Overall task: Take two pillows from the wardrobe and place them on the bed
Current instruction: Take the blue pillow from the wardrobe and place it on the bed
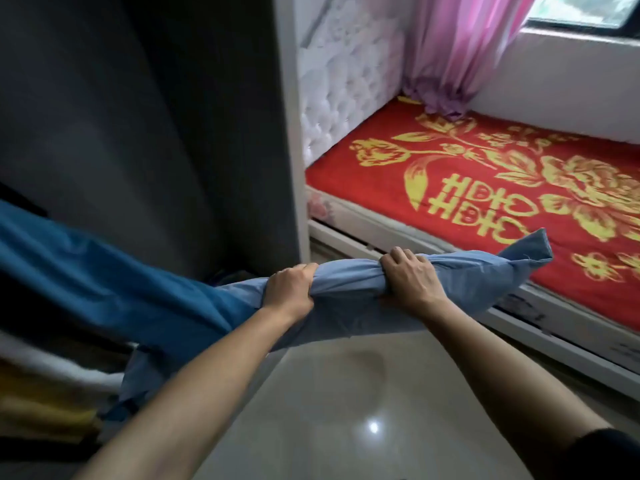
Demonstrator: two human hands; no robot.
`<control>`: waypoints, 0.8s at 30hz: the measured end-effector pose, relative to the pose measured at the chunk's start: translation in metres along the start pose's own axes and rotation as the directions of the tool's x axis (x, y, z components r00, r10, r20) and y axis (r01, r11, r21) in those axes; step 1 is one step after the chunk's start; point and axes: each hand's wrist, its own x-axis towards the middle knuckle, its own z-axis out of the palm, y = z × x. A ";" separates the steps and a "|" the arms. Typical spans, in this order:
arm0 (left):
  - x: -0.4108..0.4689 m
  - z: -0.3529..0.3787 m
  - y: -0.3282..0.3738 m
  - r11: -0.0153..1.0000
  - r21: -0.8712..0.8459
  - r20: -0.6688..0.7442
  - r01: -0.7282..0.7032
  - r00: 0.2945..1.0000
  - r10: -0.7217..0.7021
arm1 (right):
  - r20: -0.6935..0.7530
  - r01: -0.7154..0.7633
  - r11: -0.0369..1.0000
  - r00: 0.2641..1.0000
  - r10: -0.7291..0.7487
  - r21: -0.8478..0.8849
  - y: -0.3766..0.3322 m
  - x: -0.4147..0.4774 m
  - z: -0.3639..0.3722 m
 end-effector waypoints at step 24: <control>0.343 -0.005 0.137 0.975 0.034 -0.217 -0.218 0.951 0.221 | -0.391 -0.214 0.972 0.906 0.162 -0.094 0.275 0.198 0.001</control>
